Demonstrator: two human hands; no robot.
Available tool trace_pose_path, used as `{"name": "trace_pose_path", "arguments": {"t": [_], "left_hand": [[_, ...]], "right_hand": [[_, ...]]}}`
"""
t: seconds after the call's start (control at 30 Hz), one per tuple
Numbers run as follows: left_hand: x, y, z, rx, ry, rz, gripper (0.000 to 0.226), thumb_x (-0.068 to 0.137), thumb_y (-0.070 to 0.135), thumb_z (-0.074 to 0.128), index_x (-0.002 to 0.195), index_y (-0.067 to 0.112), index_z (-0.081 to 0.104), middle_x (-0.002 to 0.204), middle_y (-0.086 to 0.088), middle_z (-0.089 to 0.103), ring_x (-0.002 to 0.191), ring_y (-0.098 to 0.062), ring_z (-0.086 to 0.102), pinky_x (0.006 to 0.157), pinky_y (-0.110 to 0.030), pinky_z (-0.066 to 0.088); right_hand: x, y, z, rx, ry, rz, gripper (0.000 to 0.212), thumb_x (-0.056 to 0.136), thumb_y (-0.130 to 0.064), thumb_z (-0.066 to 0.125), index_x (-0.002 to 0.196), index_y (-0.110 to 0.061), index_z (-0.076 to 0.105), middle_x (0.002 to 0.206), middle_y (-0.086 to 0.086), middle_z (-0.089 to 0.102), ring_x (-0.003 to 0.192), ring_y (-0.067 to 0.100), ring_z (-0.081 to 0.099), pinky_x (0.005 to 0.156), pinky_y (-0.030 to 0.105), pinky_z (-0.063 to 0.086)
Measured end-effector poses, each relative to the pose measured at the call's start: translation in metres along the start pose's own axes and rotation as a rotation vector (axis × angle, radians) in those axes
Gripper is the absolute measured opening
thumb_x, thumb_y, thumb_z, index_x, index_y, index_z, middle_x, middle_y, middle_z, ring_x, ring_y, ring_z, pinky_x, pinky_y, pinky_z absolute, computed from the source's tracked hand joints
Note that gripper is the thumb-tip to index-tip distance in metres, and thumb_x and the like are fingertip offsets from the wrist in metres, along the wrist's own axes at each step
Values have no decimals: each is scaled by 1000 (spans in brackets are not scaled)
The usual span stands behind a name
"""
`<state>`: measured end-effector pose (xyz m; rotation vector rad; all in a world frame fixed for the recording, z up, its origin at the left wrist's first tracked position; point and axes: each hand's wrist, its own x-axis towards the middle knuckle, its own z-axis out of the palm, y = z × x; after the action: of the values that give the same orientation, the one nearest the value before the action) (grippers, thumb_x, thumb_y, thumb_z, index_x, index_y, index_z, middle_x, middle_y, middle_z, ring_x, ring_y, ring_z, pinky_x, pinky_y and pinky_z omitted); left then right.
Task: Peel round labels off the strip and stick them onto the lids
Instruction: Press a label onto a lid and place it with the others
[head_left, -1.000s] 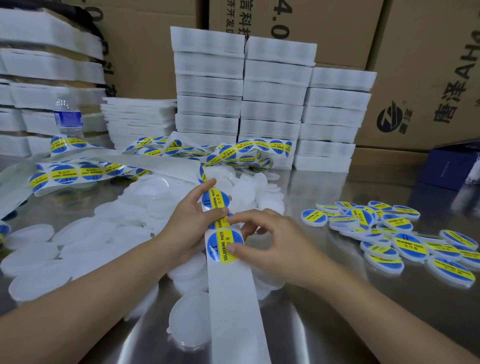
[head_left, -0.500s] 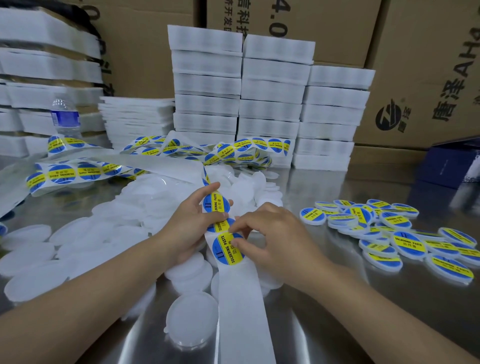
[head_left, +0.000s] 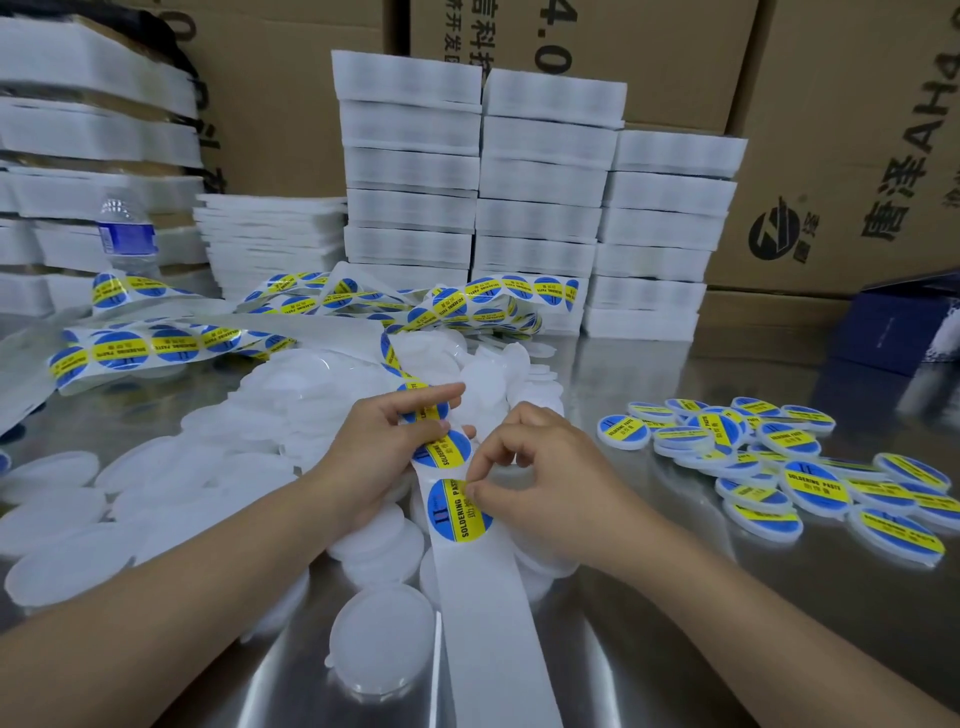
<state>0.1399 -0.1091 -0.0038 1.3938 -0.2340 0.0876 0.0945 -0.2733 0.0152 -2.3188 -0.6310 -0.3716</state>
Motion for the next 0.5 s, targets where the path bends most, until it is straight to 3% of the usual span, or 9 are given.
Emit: {"name": "trace_pose_path", "arguments": {"t": [0.13,0.2,0.27,0.37,0.43,0.5], "left_hand": [[2,1,-1,9,85,16,39,87,-15,50,92,16,73,100,1,74,84,-19,73,78,-28,59],[3,1,-2,-4,107,16,37,86,-17,48,91,12,72,95,2,74,77,-14,73,70,-22,58],[3,2,-2,0,106,10,37,84,-18,47,91,8,72,90,1,75,74,-11,73,63,-20,57],[4,0,-4,35,111,-20,43,83,-14,51,78,19,78,83,-2,76,74,-17,72,68,-28,56],[4,1,-4,33,102,-25,48,83,-13,54,67,24,79,78,0,76,70,-15,72,64,-25,55],[3,1,-4,-5,52,-27,47,84,-14,52,69,21,79,86,-2,76,78,-17,74,62,-22,56]], "right_hand": [[0,-5,-8,276,-96,33,28,69,-12,75,57,-35,64,72,-11,46,67,0,46,68,11,37],[0,-9,-15,502,-152,64,18,65,-13,73,59,-29,68,63,-7,48,62,12,47,64,17,42],[2,-11,-21,707,-154,97,12,64,-13,65,57,-22,67,57,-7,53,57,8,49,61,13,42],[7,-8,-28,905,-98,159,13,65,-13,61,56,-20,65,54,-8,49,53,7,41,61,18,37],[9,-4,-31,907,-48,234,13,70,-10,67,62,-20,66,52,-8,46,51,9,37,61,22,36],[10,1,-32,756,-12,345,9,78,-11,68,80,-19,68,57,-8,52,51,8,41,62,24,38]]}}
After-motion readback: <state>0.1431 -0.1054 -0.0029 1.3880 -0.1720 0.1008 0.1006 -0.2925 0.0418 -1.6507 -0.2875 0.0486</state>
